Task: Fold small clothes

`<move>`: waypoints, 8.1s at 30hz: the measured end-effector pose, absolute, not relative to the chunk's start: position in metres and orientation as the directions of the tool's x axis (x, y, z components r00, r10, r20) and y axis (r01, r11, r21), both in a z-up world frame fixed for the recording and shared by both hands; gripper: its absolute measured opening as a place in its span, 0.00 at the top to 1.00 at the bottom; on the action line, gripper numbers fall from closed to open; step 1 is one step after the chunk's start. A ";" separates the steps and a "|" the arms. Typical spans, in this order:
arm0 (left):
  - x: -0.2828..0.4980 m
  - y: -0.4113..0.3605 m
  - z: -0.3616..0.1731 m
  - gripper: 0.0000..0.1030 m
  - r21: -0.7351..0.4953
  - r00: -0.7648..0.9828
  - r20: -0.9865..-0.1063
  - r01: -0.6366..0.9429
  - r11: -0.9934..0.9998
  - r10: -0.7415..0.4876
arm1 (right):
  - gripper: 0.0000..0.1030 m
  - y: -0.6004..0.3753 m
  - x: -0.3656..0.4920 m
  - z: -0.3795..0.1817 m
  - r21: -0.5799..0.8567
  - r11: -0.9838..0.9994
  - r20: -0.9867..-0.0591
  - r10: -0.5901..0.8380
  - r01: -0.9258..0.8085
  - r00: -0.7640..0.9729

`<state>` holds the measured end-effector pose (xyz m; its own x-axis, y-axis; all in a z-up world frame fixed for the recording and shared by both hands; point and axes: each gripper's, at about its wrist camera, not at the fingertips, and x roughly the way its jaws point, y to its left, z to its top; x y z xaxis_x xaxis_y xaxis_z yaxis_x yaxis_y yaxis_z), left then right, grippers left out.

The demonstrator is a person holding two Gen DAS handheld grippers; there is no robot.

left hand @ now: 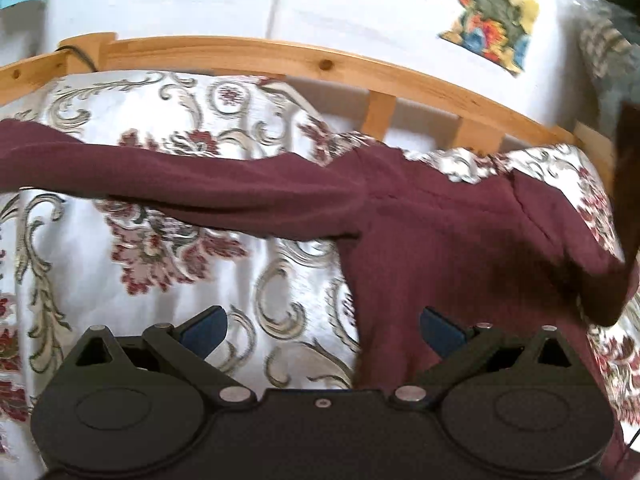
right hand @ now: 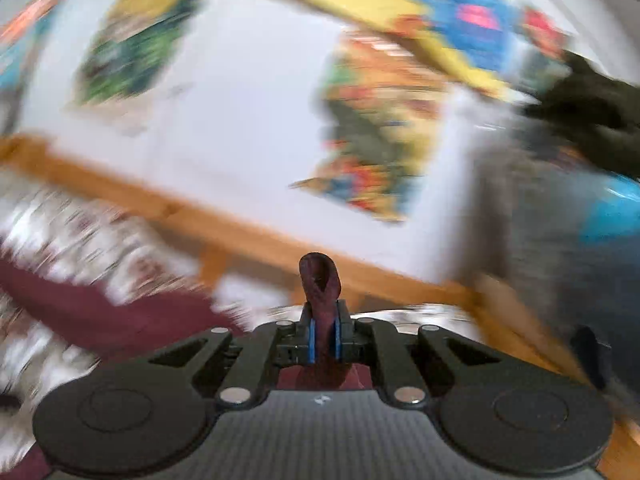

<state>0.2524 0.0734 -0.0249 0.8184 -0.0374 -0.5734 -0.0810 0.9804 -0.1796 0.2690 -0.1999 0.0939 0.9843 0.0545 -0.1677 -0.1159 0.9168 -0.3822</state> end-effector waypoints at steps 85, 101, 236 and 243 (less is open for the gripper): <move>0.304 0.220 0.030 0.79 0.611 0.625 -0.682 0.203 0.765 0.379 | 0.01 -0.296 0.179 -0.008 0.084 0.961 -0.408 0.274 -0.263 0.871; 0.308 0.145 0.128 0.98 0.151 0.376 -0.925 0.221 0.964 0.059 | 0.01 -0.304 0.181 -0.009 0.240 0.904 -0.392 0.425 -0.355 0.816; 0.134 -0.043 -0.055 0.89 0.605 0.759 -0.650 0.543 0.582 -0.032 | 0.82 -0.296 0.120 -0.054 -0.549 0.602 -0.778 -0.115 -0.579 0.618; 0.121 -0.036 -0.007 0.91 0.664 0.836 -0.546 0.470 0.582 -0.052 | 0.90 -0.319 0.109 -0.023 -0.489 0.701 -0.735 -0.010 -0.519 0.678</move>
<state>0.1206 -0.0357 -0.0074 0.8360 -0.0521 -0.5462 0.4699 0.5821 0.6636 0.1091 -0.3186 -0.0232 0.6783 -0.0105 -0.7347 -0.5188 0.7013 -0.4890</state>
